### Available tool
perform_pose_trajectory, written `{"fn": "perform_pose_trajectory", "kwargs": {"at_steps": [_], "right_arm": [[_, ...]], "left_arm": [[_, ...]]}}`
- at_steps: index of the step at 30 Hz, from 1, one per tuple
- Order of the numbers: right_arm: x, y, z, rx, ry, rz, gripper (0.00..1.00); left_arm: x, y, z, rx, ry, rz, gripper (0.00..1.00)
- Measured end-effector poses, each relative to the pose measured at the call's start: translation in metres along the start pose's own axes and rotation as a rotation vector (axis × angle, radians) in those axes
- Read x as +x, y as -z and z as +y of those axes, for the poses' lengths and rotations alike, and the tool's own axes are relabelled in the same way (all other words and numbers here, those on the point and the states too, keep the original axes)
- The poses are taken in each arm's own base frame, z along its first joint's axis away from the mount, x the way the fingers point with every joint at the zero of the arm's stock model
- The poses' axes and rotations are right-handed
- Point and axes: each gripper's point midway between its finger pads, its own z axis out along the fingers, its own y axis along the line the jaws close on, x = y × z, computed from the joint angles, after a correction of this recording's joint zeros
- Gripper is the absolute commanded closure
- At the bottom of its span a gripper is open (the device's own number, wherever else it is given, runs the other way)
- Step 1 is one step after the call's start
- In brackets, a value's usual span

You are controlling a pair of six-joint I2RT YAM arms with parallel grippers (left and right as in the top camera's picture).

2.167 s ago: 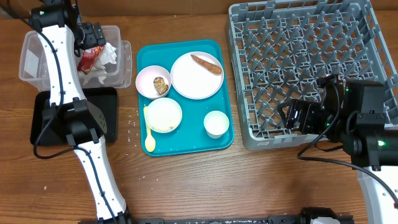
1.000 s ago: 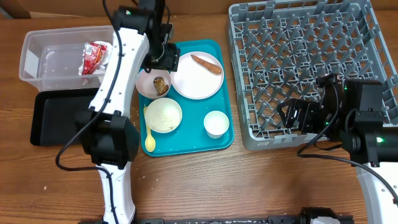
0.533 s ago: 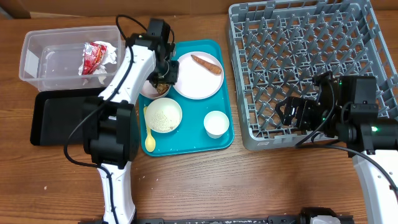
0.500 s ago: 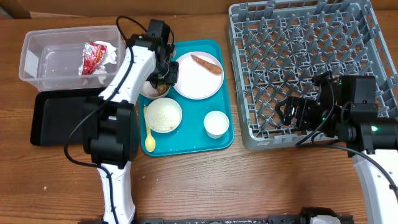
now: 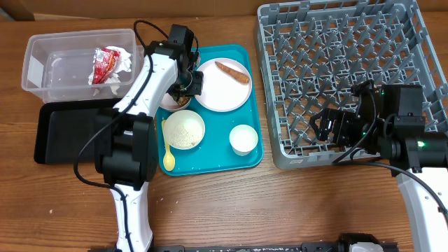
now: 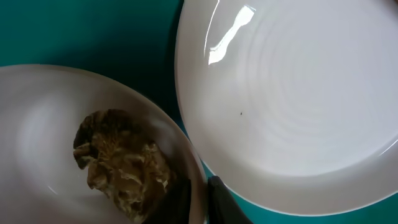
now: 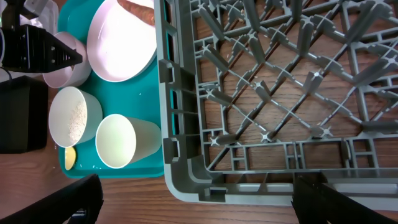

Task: Sort waste into correct bins and load items into the dishwasher
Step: 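Grasp the rim of the pink bowl with the left gripper, then tip the pink bowl over the black tray to dump the scraps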

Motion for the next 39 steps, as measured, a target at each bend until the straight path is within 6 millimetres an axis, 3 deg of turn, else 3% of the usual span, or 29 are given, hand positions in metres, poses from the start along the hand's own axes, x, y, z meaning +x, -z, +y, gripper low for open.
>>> {"fn": "perform_pose_trajectory", "kwargs": {"at_steps": [4,17,25,31,39], "right_arm": [[0.0,0.0,0.0,-0.001,0.0,0.0,0.0],[0.001,0.0,0.0,0.0,-0.001,0.003,0.0],[0.001,0.0,0.0,0.0,-0.001,0.003,0.0],[0.001,0.0,0.0,0.0,-0.001,0.004,0.0],[0.001,0.0,0.0,0.0,-0.001,0.005,0.0]], "left_arm": [[0.0,-0.002,0.0,0.001,0.001,0.004,0.96],[0.008,0.007,0.0,-0.007,0.004,0.054,0.96],[-0.016,0.048,0.0,-0.009,0.009,-0.001,0.96],[-0.005,0.065,0.0,-0.015,0.014,0.06,0.96],[-0.015,0.15,0.003,-0.012,0.031,-0.017,0.96]]}}
